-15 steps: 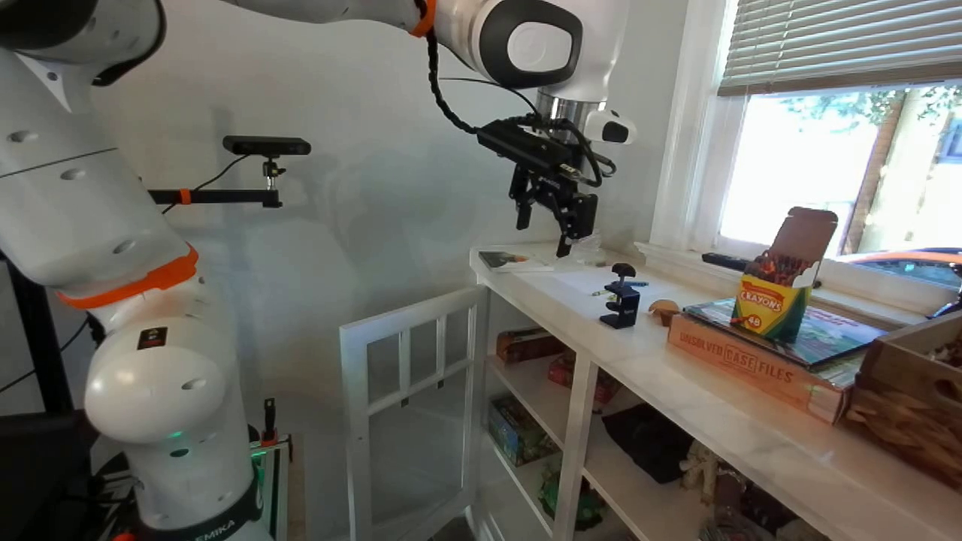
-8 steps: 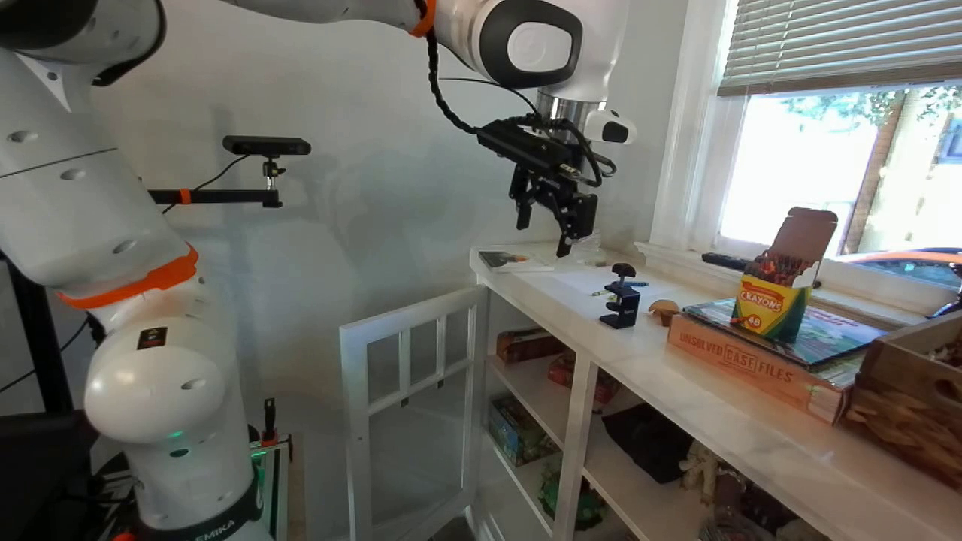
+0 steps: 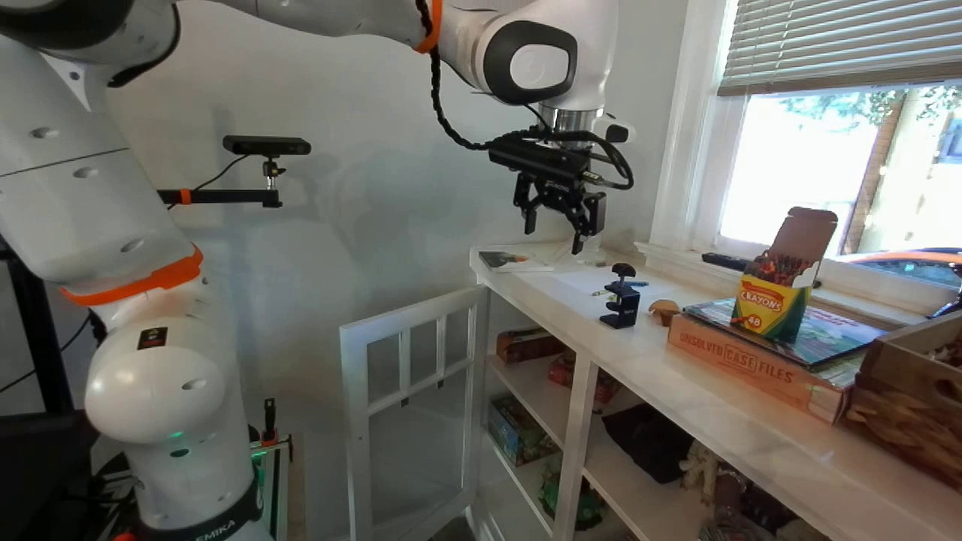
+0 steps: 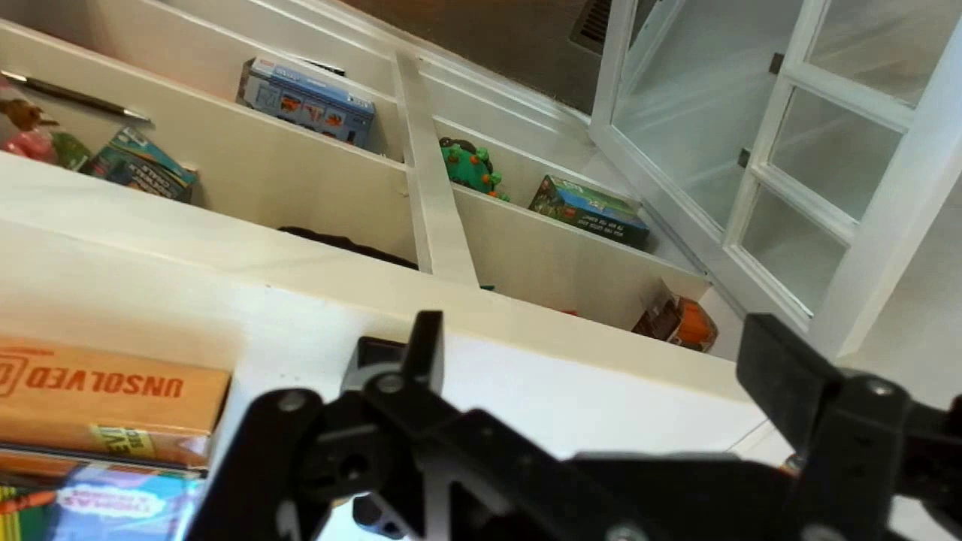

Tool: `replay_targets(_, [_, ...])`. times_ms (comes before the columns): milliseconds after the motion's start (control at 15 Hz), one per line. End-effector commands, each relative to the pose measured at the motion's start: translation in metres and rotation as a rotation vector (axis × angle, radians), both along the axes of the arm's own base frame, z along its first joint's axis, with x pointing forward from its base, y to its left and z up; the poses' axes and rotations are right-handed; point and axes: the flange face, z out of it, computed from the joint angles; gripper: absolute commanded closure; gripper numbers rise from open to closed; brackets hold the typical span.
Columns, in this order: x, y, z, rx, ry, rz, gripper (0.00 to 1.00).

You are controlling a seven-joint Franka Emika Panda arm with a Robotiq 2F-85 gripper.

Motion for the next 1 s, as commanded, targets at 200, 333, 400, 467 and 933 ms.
replay_targets(200, [0.019, 0.046, -0.020, -0.024, -0.051, 0.235, 0.00])
replay_targets(333, [0.021, 0.056, -0.019, -0.028, -0.061, 0.292, 0.00])
replay_targets(400, [0.016, 0.049, -0.018, -0.041, -0.042, 0.239, 0.00])
replay_targets(467, [0.016, 0.051, -0.019, -0.042, -0.042, 0.247, 0.00])
replay_targets(933, [0.022, 0.048, -0.020, -0.035, -0.033, 0.191, 0.00])
